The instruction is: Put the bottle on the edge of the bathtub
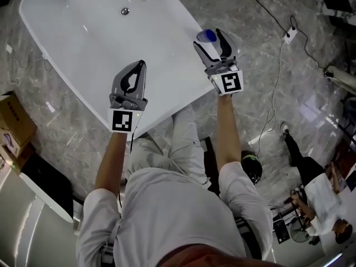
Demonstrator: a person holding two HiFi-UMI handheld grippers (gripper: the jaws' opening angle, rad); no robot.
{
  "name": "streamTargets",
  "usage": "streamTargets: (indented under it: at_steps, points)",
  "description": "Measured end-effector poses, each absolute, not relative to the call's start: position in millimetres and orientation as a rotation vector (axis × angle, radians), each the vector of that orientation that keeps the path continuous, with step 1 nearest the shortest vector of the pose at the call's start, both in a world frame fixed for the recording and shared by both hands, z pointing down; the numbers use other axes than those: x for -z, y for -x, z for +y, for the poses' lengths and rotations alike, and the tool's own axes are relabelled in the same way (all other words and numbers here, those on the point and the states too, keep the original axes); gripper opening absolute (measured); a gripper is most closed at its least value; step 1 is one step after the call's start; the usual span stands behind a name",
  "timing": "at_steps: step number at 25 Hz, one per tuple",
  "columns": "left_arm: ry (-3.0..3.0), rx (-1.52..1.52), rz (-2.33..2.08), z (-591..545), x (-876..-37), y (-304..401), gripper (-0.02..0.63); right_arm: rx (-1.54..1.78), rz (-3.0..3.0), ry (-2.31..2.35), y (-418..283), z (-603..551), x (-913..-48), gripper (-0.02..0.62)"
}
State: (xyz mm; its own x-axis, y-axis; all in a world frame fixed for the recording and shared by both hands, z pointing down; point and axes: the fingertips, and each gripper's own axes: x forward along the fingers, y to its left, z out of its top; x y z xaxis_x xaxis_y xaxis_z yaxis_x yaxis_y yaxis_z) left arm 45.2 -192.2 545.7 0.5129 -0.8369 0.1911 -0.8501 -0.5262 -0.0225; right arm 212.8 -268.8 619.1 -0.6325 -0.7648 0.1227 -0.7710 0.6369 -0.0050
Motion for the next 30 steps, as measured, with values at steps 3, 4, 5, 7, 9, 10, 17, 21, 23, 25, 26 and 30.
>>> streamTargets:
  at_steps: [3, 4, 5, 7, 9, 10, 17, 21, 23, 25, 26, 30]
  points:
    - [-2.702, -0.247, -1.475, -183.0, -510.1, -46.5, -0.005, -0.064, -2.768, -1.323, -207.0, -248.9, -562.6, 0.324]
    - [-2.713, -0.234, -1.474, -180.6, -496.9, -46.1, -0.005, -0.055, -2.773, -1.333, -205.0, -242.3, -543.6, 0.322]
    - [-2.725, -0.222, -1.473, -178.2, -483.8, -45.2, -0.005, -0.046, -2.776, -1.344, -203.3, -235.6, -525.4, 0.314]
    - [-2.745, -0.212, -1.469, -171.2, -459.8, -41.9, -0.005, -0.037, -2.772, -1.372, -201.3, -220.5, -492.3, 0.305]
    - [-2.764, -0.214, -1.46, -162.7, -440.3, -38.2, -0.005, -0.04, -2.765, -1.398, -201.7, -203.8, -463.4, 0.276]
    - [-2.772, -0.214, -1.453, -158.6, -432.3, -36.9, -0.005, -0.039, -2.762, -1.406, -202.3, -195.4, -450.2, 0.26]
    - [-2.779, -0.211, -1.426, -128.9, -380.1, -28.4, -0.005, 0.033, -2.762, -1.442, -204.7, -138.8, -365.6, 0.002]
    - [-2.754, -0.14, -1.455, -110.7, -351.7, -33.3, -0.005, 0.101, -2.772, -1.421, -203.7, -107.9, -327.5, 0.0]
    - [-2.746, -0.124, -1.45, -102.2, -341.7, -42.0, -0.005, 0.105, -2.778, -1.423, -206.4, -98.2, -313.9, 0.0]
    - [-2.75, -0.127, -1.435, -94.8, -336.9, -56.5, -0.005, 0.098, -2.793, -1.431, -213.9, -92.5, -303.5, 0.0]
    - [-2.754, -0.133, -1.428, -91.9, -335.6, -65.1, -0.005, 0.092, -2.798, -1.432, -220.0, -90.8, -301.1, 0.0]
    - [-2.757, -0.155, -1.415, -86.5, -331.4, -90.5, -0.005, 0.072, -2.796, -1.418, -245.8, -89.9, -306.2, 0.0]
